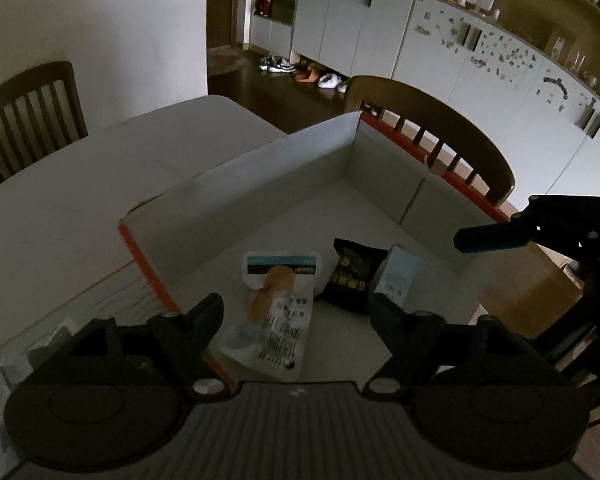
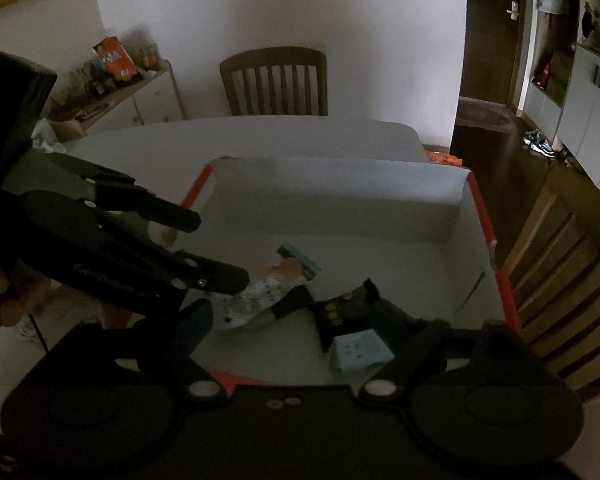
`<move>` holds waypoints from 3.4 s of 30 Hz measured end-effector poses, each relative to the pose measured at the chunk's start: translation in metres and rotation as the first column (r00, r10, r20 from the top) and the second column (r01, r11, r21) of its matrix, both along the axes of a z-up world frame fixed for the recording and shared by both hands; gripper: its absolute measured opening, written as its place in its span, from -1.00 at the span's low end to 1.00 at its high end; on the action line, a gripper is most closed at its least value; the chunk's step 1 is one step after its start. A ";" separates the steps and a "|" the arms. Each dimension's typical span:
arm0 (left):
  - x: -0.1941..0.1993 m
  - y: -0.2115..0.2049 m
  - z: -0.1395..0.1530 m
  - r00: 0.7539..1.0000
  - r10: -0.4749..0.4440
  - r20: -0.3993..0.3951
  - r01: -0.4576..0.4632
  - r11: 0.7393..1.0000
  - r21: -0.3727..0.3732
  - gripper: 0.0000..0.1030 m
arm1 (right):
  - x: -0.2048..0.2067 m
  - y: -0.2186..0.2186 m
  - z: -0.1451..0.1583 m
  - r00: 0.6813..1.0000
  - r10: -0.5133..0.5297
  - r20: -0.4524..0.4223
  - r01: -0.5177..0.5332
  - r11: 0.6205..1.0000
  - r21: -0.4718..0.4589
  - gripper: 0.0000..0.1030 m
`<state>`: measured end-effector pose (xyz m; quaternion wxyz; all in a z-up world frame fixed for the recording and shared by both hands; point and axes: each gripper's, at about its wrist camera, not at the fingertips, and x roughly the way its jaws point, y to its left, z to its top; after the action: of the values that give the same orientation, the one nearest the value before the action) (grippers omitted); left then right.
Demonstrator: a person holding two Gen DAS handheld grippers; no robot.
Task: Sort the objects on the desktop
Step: 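Lower and release white bag from left tool while right tool releases black bag, then move both tools back from the red shoebox to the table pile, then grasp yellow spotted plush with left tool while right tool grasps white USB cable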
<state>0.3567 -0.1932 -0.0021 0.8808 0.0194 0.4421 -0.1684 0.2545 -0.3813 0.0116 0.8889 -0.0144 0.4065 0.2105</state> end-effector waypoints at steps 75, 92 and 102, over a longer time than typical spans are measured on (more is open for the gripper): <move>-0.276 0.268 -0.064 0.983 0.156 0.100 -0.160 0.987 0.030 0.99 | -0.099 0.271 -0.020 0.999 -0.050 0.013 0.050 0.999 -0.017 0.97; -0.226 0.296 -0.062 0.967 0.221 0.126 -0.222 0.975 -0.012 0.99 | -0.131 0.307 -0.058 0.999 -0.044 -0.014 0.044 0.998 -0.051 0.94; -0.205 0.294 -0.073 0.971 0.227 0.079 -0.227 0.974 -0.004 0.99 | -0.135 0.352 -0.077 0.999 -0.048 0.004 0.048 0.997 -0.063 0.94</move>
<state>0.1513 0.1008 -0.0756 0.9111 -0.0225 0.4065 -0.0645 0.1197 -0.0291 -0.0656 0.8932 -0.0331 0.4123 0.1762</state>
